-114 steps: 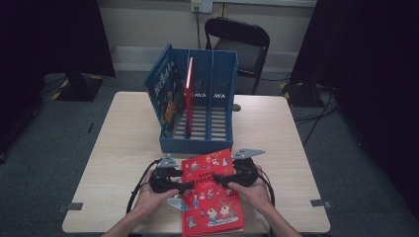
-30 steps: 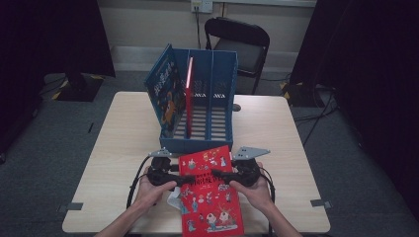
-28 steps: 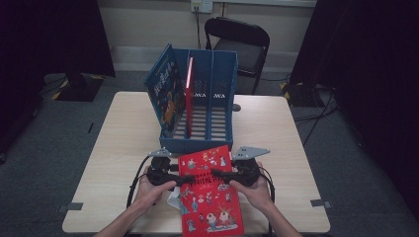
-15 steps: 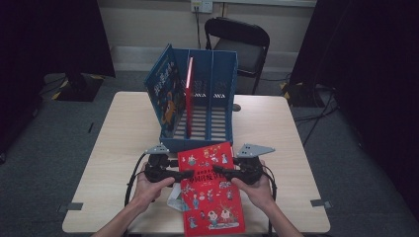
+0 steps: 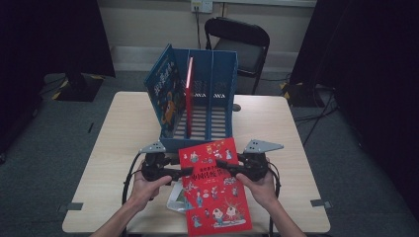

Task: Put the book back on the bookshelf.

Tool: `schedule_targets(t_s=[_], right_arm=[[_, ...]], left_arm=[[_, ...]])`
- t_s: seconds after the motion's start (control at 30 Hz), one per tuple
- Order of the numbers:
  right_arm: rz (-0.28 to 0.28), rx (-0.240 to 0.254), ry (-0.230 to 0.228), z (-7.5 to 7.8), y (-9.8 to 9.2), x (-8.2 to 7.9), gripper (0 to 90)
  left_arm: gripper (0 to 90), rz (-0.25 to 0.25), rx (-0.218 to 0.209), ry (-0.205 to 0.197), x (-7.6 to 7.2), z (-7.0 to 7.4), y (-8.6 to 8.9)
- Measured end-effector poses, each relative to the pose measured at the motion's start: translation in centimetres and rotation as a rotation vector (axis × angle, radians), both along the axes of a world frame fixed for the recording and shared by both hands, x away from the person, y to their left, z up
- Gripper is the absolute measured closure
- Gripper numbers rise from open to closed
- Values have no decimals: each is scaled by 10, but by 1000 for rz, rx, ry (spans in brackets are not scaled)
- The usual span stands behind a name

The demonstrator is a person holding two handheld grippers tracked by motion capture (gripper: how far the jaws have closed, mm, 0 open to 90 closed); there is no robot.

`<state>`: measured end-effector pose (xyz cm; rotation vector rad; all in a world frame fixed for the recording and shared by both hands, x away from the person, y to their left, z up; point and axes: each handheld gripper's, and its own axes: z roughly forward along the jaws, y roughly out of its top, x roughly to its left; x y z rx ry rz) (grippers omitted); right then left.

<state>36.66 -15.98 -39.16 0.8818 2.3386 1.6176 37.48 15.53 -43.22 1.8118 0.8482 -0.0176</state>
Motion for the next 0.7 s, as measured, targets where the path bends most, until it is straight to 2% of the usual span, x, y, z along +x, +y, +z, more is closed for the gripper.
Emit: schedule_targets(t_s=[0.33, 0.57, 0.63, 0.7], right_arm=[[-20, 8, -37, 12, 3, 1, 606], [-18, 27, -78, 30, 4, 3, 668], [-7, 27, -82, 34, 6, 4, 675], [-8, 19, -92, 36, 6, 4, 674]], left_arm=[[358, -3, -25, -12, 2, 8, 3], [373, -3, -59, -45, 8, 20, 0], [377, 3, -50, -56, 9, 23, -2], [374, 4, -62, -50, 11, 23, -2]])
